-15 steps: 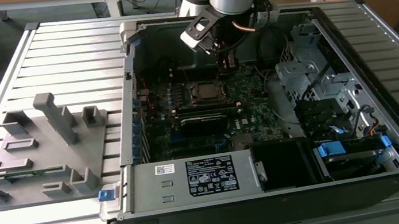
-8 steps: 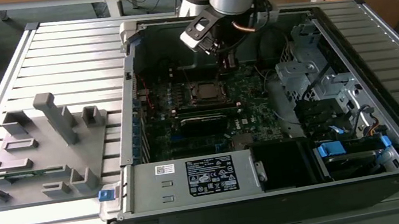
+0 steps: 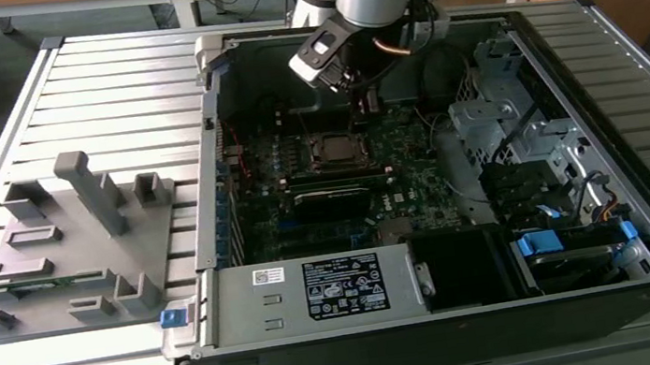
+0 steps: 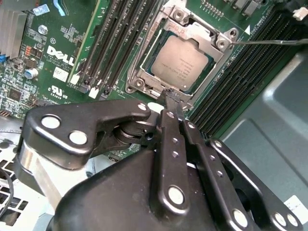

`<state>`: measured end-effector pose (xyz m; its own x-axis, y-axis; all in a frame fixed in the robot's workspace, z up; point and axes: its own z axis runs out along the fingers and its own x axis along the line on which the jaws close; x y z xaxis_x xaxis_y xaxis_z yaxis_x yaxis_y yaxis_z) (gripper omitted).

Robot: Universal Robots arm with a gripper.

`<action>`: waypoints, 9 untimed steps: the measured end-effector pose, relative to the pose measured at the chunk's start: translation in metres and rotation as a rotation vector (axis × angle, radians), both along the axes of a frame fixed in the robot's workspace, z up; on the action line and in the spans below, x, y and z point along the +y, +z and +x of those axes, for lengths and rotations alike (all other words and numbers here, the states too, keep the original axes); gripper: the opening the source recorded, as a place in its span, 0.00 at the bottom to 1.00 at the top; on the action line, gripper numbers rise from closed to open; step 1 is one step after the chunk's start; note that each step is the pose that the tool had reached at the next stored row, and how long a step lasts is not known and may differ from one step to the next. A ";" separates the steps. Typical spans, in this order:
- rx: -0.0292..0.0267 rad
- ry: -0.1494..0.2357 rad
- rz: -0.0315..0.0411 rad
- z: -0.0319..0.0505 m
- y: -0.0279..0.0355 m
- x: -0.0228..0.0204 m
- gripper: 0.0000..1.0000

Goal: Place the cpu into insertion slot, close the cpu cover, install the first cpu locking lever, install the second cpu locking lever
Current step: 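Close the cpu cover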

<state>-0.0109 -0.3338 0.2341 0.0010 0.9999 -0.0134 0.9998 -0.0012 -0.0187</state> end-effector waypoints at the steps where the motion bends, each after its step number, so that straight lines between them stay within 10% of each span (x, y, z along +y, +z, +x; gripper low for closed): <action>1: -0.0001 0.007 0.0000 0.0000 -0.0001 0.0000 0.11; 9: -0.0003 0.038 0.0003 -0.0002 -0.0006 0.0000 0.11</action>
<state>-0.0111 -0.3337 0.2335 -0.0375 0.9992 -0.0131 0.9991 0.0372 -0.0184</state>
